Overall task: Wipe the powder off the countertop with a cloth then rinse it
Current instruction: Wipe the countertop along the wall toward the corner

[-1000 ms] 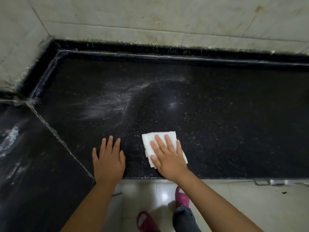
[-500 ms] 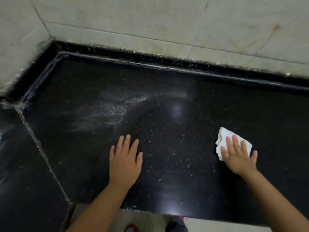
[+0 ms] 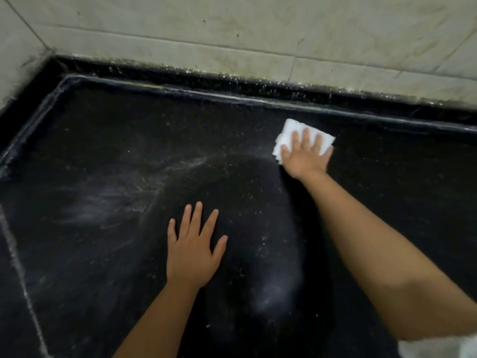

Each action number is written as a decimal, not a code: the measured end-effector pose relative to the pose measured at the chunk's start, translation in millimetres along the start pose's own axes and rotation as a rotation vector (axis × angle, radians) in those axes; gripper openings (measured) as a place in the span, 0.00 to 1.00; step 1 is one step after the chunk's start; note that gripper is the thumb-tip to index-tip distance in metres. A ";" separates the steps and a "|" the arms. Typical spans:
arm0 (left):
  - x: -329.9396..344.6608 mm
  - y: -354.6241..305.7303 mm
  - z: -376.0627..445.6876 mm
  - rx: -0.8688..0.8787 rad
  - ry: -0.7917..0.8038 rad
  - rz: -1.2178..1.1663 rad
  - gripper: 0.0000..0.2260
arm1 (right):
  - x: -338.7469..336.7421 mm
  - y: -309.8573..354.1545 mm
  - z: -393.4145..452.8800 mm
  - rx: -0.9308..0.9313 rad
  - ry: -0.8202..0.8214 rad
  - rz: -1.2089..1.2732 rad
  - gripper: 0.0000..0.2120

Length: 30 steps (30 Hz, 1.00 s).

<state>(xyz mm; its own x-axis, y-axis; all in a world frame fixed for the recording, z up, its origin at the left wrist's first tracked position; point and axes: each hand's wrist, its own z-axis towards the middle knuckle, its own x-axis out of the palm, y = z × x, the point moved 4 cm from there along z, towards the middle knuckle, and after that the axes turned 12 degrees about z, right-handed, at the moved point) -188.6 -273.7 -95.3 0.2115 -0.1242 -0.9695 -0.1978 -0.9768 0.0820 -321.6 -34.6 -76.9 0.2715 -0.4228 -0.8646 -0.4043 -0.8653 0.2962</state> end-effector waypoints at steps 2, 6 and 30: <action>-0.6 0.4 0.1 -0.009 -0.017 0.002 0.30 | 19.9 41.1 -2.6 -0.168 0.052 -0.041 0.27; 0.2 1.6 1.8 -0.010 -0.037 0.032 0.29 | 41.6 63.6 -33.0 -0.443 0.132 -0.127 0.26; -1.4 -0.7 1.2 -0.053 -0.122 0.031 0.28 | 15.1 46.7 16.7 -0.307 0.064 -0.052 0.25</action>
<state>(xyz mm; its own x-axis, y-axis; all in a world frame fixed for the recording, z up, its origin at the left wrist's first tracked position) -189.9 -272.6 -94.3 0.0874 -0.1359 -0.9869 -0.1507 -0.9811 0.1217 -351.0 -76.9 -82.8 0.3435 -0.3835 -0.8573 -0.1087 -0.9229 0.3693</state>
